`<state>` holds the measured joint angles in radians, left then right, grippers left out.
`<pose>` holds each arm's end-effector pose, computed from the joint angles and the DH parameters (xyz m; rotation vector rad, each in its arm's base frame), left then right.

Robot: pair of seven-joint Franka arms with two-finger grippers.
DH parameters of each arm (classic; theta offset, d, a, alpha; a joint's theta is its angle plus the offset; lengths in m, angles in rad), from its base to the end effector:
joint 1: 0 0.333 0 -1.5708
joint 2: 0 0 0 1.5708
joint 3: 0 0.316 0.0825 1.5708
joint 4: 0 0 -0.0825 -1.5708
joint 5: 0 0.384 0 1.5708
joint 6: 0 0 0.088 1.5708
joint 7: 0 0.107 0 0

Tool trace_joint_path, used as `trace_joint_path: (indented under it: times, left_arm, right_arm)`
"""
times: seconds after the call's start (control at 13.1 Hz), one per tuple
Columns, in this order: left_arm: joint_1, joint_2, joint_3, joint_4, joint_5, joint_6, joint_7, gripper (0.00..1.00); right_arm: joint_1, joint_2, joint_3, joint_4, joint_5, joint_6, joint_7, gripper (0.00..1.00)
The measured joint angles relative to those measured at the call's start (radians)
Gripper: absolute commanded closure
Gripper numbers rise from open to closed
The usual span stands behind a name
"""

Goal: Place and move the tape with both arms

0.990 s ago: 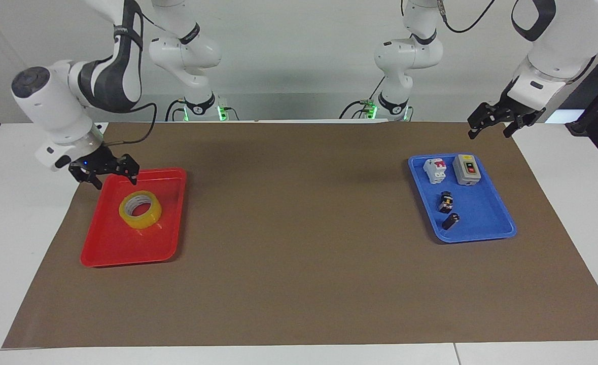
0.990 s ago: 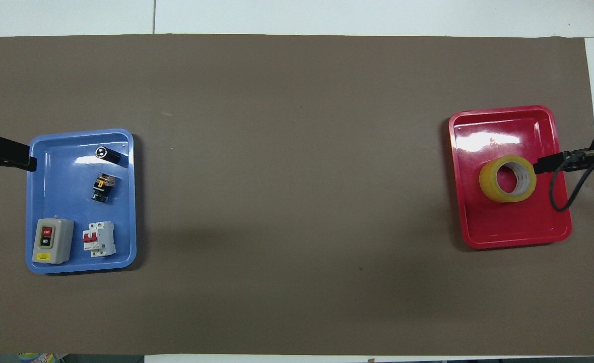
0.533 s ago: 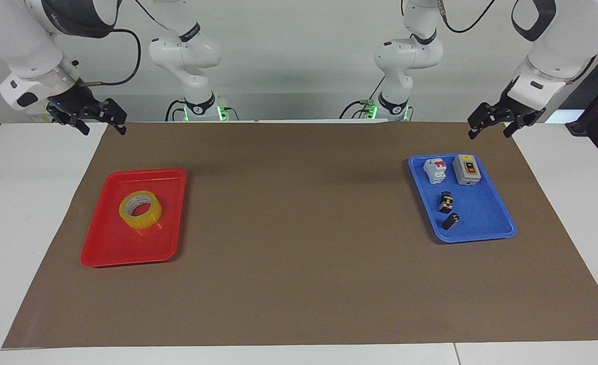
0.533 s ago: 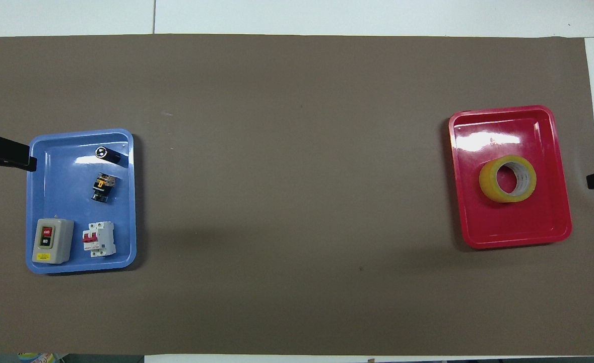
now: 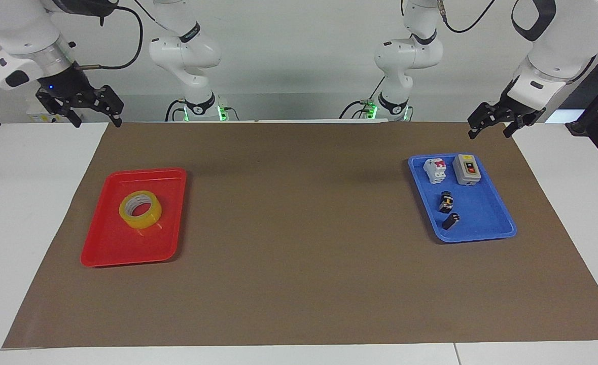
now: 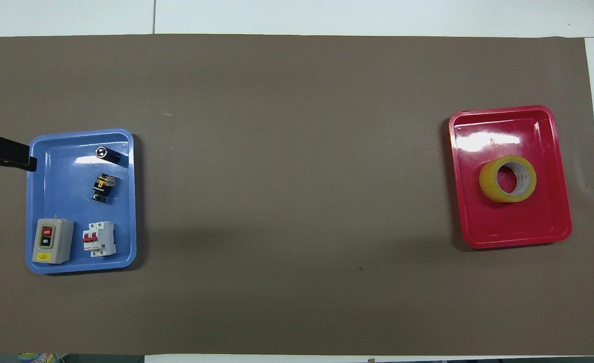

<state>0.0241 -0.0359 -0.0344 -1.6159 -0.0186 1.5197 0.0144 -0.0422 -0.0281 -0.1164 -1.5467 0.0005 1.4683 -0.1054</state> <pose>0.5372 -0.0079 0.6186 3.1225 -0.0391 -0.0942 0.5285 -0.0855 0.6422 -3.1292 0.0830 0.0776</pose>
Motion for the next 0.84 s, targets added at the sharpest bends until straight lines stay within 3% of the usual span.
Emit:
trace_joint_path:
  times: [0.84]
  left_arm:
    - [0.0, 0.0, 0.0, 0.0, 0.0, 0.0, 0.0, 0.0]
  right_arm:
    - [-0.019, 0.042, -0.001, 0.082, -0.008, -0.053, 0.0, 0.0]
